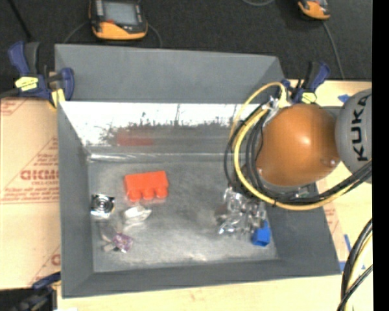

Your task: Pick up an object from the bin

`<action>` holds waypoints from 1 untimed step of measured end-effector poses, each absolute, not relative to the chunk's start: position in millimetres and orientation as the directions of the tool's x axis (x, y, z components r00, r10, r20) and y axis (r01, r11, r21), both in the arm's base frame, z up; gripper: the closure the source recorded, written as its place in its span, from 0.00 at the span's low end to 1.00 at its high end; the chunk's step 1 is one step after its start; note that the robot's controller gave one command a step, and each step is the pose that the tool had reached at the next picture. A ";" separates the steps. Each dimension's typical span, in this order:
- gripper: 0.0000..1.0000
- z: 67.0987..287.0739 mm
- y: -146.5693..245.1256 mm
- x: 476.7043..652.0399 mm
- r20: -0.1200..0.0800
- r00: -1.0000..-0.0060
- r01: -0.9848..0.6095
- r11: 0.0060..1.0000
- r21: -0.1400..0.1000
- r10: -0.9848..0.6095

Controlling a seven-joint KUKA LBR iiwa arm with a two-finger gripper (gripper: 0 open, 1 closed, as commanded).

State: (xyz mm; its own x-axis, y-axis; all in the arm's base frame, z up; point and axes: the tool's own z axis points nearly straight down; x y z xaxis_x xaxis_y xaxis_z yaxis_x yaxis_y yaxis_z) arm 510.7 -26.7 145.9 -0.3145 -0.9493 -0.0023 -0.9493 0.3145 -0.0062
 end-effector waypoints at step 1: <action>1.00 173.7 -27.1 511.3 -0.001 -0.319 -0.948 0.319 -0.002 -0.948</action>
Offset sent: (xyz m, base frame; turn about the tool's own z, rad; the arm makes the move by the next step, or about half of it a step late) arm 0.0001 0.0000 0.0271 0.0000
